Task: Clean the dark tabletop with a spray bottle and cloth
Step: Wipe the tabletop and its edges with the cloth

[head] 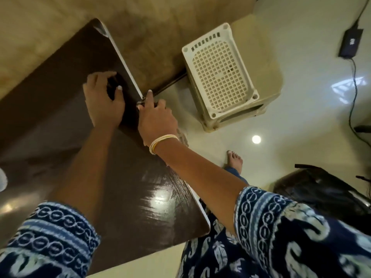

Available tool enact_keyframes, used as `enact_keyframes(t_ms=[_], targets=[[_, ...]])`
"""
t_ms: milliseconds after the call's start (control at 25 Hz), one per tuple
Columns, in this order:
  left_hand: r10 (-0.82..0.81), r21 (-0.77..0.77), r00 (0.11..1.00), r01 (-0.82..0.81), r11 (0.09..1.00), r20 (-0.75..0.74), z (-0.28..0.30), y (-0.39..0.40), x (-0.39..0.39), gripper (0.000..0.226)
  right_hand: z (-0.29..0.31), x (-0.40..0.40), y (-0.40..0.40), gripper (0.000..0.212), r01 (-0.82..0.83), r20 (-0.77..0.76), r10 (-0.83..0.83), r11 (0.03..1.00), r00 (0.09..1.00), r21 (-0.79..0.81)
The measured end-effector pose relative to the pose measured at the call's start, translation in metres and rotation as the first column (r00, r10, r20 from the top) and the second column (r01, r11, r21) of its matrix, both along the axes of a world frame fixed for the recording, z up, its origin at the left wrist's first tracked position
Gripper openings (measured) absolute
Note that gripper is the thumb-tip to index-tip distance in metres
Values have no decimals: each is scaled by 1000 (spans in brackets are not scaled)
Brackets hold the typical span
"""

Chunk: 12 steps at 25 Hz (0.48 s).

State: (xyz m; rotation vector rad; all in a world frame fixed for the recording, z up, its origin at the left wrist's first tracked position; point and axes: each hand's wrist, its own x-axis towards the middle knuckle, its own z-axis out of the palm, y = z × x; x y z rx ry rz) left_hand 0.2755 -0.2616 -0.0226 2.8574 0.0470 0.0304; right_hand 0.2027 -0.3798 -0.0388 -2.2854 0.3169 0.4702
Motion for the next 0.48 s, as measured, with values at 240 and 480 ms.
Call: enact_keyframes(t_ms=[240, 480], targets=[[206, 73, 959, -195, 978, -196, 3, 36, 28, 60, 0, 62, 18, 53, 24, 64, -19, 996, 998, -84], [268, 65, 882, -264, 962, -387, 15, 62, 59, 92, -3, 124, 34, 45, 93, 78, -86, 992, 993, -87]])
